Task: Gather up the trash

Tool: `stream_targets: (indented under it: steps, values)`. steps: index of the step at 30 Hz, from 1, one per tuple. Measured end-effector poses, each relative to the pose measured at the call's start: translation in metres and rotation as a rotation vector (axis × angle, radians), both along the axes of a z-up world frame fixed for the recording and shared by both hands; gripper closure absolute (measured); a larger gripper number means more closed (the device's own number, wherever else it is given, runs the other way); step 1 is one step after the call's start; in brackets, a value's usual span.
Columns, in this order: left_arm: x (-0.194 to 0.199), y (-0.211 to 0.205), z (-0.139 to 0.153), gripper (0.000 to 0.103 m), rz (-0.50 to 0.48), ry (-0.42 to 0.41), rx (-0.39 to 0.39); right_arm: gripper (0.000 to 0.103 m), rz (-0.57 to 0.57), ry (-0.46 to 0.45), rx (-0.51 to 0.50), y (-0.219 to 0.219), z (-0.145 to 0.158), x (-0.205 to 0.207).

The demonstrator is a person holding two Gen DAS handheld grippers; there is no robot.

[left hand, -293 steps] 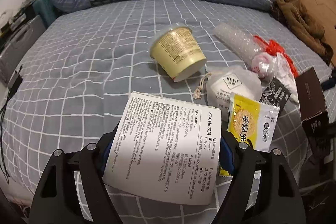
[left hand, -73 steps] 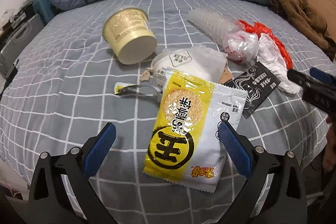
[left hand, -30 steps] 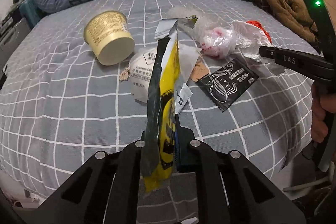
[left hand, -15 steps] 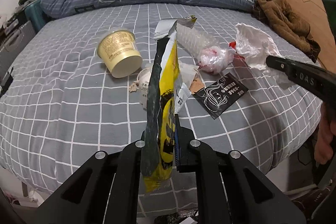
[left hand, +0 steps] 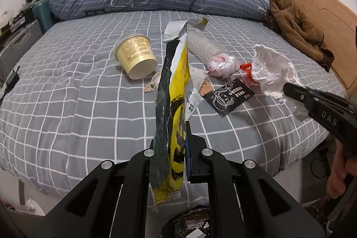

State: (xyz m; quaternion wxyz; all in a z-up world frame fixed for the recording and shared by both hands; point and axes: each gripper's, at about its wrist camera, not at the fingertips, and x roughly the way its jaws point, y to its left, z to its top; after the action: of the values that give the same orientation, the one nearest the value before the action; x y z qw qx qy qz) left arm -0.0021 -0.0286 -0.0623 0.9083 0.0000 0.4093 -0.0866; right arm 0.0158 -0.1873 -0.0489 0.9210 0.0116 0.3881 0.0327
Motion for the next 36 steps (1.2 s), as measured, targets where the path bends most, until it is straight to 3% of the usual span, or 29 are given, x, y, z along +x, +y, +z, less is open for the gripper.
stream_targets:
  steps: [12,36]
  values:
    - [-0.035,-0.004,-0.009,0.094,0.017,0.008,0.014,0.094,0.016,0.005,0.007,0.015,-0.006,-0.047]
    - [-0.108,0.0,-0.038,0.095,0.024,0.104,0.015,0.094,0.015,0.057,0.0,0.023,-0.026,-0.125]
